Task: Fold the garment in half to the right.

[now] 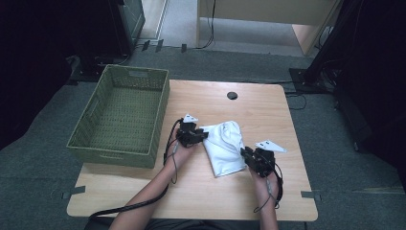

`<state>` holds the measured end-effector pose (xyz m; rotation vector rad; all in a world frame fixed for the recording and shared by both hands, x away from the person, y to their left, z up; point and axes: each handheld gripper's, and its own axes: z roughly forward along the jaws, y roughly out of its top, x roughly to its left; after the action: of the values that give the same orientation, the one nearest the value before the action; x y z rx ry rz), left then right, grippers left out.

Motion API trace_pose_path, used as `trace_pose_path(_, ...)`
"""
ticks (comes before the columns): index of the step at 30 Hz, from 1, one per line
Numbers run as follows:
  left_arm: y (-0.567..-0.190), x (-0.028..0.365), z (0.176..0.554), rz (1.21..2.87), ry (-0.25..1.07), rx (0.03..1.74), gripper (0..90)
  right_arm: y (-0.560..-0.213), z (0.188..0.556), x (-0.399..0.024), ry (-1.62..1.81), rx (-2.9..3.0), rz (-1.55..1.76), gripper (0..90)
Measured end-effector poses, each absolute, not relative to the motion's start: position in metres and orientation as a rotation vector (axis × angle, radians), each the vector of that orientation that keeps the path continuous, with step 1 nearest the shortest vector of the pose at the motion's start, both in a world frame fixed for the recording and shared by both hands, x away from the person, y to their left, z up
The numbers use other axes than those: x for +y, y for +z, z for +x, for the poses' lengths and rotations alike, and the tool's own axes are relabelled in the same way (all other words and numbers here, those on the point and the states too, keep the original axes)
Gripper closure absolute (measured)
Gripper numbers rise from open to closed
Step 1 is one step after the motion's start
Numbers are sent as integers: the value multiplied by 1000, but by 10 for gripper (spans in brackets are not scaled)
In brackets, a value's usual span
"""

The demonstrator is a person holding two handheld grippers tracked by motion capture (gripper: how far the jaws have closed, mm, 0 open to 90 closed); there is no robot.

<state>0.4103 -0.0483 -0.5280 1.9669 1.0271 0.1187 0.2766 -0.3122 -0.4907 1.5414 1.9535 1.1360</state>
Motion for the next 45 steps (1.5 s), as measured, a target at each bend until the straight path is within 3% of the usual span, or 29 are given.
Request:
trace_pose_path(11, -524, -49, 409, 1948, 88, 1060, 547, -485, 313, -284, 1155, 2056, 1460, 665)
trace_pose_path(21, -525, -46, 399, 1957, 87, 1067, 567, -492, 344, -266, 1142, 2130, 1432, 663)
trace_pose_path(25, -525, -46, 401, 1960, 85, 1068, 568, -496, 354, -262, 1086, 2137, 1425, 709)
trace_pose_path(30, -525, -46, 401, 1982, 120, 1062, 576, -497, 363, -267, 1035, 2114, 1444, 870)
trace_pose_path(42, -525, -44, 407, 1982, 123, 1056, 594, -507, 377, -292, 929, 2074, 1486, 882)
trace_pose_path(45, -525, -44, 408, 1975, 111, 1062, 578, -513, 377, -297, 946, 2090, 1495, 819)
